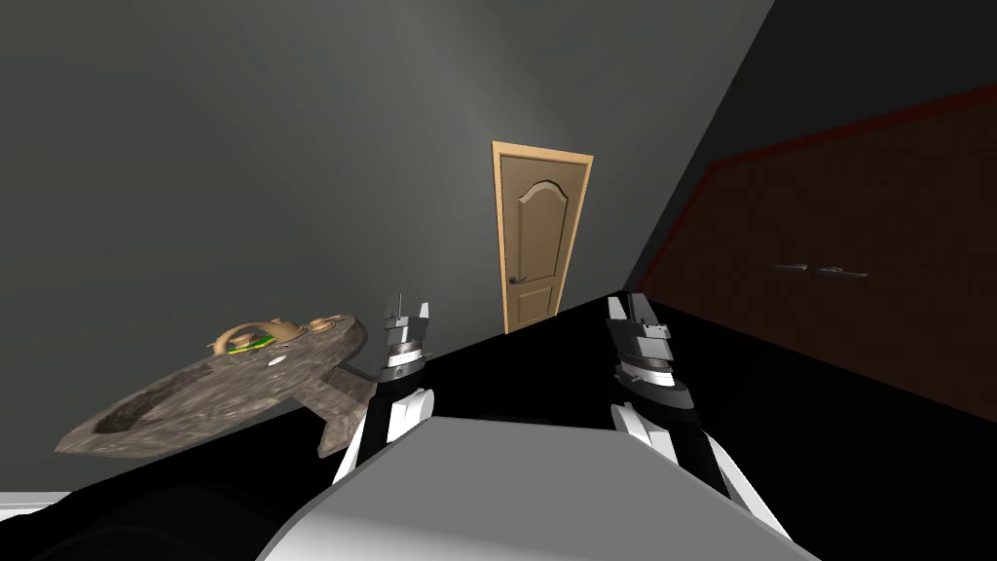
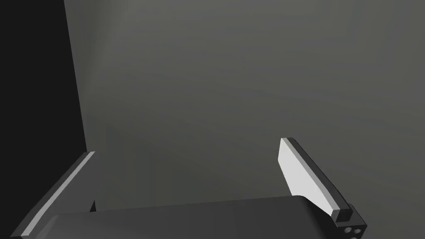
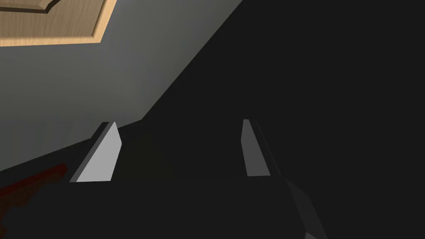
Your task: Pull the door open
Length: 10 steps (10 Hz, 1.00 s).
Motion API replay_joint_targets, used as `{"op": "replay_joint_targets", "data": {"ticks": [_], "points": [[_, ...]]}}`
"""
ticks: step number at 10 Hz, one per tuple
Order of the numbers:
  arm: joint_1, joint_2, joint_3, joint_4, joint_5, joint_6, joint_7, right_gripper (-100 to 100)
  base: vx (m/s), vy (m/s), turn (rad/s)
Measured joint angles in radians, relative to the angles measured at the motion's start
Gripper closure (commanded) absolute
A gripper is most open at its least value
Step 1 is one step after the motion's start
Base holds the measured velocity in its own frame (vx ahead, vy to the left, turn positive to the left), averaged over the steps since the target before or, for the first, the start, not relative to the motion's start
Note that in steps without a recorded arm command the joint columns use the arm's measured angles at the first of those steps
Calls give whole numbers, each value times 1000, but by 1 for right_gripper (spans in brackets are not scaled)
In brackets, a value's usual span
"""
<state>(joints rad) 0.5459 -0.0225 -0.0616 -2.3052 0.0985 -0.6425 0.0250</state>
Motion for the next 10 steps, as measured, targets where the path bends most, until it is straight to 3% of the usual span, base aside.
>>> {"op": "replay_joint_targets", "data": {"ticks": [4,10], "points": [[-30,-15,-7,71,-10,-3,-4,-100,54,3,78],[-115,-45,-21,252,-33,-13,-9,-100,71,-31,114]]}}
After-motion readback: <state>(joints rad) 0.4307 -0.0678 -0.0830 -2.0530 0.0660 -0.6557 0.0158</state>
